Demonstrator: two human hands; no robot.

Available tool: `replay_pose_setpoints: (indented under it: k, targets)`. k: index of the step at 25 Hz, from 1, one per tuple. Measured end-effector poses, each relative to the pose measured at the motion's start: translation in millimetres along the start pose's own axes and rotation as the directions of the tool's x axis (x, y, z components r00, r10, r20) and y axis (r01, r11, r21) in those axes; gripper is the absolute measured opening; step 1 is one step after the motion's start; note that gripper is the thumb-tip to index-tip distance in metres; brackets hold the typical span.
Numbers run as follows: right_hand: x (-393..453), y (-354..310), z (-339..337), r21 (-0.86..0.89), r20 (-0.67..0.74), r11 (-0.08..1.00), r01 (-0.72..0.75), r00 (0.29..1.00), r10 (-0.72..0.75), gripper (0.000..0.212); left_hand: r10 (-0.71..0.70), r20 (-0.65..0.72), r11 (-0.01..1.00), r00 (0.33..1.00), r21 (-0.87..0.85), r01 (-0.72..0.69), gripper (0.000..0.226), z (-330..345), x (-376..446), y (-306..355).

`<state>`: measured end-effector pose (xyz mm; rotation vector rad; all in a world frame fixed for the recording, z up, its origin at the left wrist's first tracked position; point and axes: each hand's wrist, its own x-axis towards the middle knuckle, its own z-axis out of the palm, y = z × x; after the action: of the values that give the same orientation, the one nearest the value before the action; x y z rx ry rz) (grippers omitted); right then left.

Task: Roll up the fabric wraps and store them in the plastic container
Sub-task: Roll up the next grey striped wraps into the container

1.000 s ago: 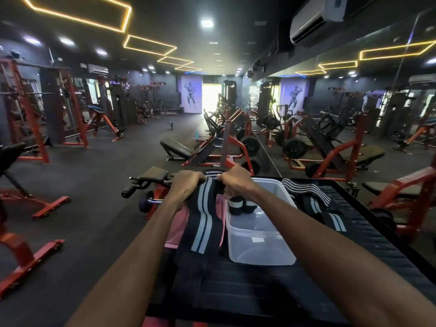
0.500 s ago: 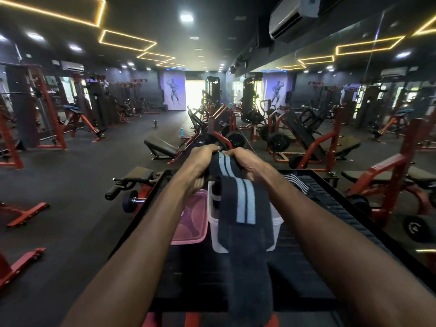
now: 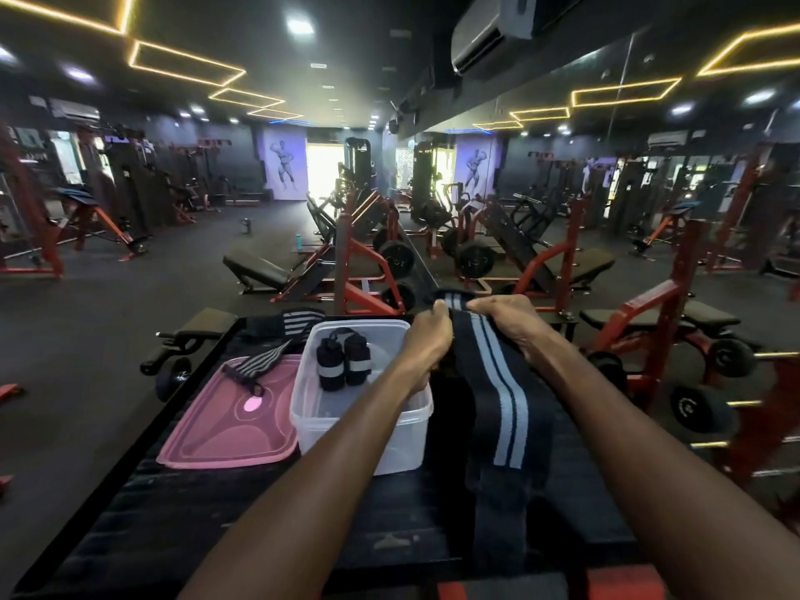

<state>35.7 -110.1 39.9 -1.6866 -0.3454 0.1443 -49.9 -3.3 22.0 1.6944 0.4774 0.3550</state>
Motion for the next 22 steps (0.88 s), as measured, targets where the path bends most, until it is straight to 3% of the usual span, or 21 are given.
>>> replay_pose_setpoints:
  k: [3,9,13,16,19,22]
  targets:
    - [14.0,21.8,-42.8,-0.048,-0.072,0.999,0.004,0.997,-0.007,0.011,-0.035,0.049,0.998,0.998,0.044,0.033,0.054,33.5,8.6,-13.3]
    - [27.5,72.7,-93.0,-0.120,-0.084,0.992,-0.038,0.996,0.028,0.022,-0.039,0.051,0.936,0.998,0.351,0.019,0.033,73.7,14.8,-42.6]
    - [35.4,107.3,-102.0,-0.113,-0.097,0.991,-0.067,0.994,0.056,0.015,-0.122,0.030,0.970,0.992,0.217,0.112,0.017,86.7,19.5,-61.5]
    - [36.4,125.6,-104.6,-0.034,-0.078,0.995,-0.094,0.993,0.092,0.013,-0.077,-0.088,0.982,0.993,0.163,0.091,0.012,93.4,19.9,-68.1]
    - [41.1,142.0,-103.4,0.049,-0.031,0.988,-0.144,0.989,0.145,0.013,-0.038,-0.138,0.966,0.990,0.249,0.072,0.021,90.3,12.5,-63.6]
    - [46.1,149.3,-96.2,0.062,0.027,0.979,-0.196,0.980,0.195,0.016,-0.046,-0.115,0.923,0.992,0.375,0.086,0.016,83.4,8.2,-59.1]
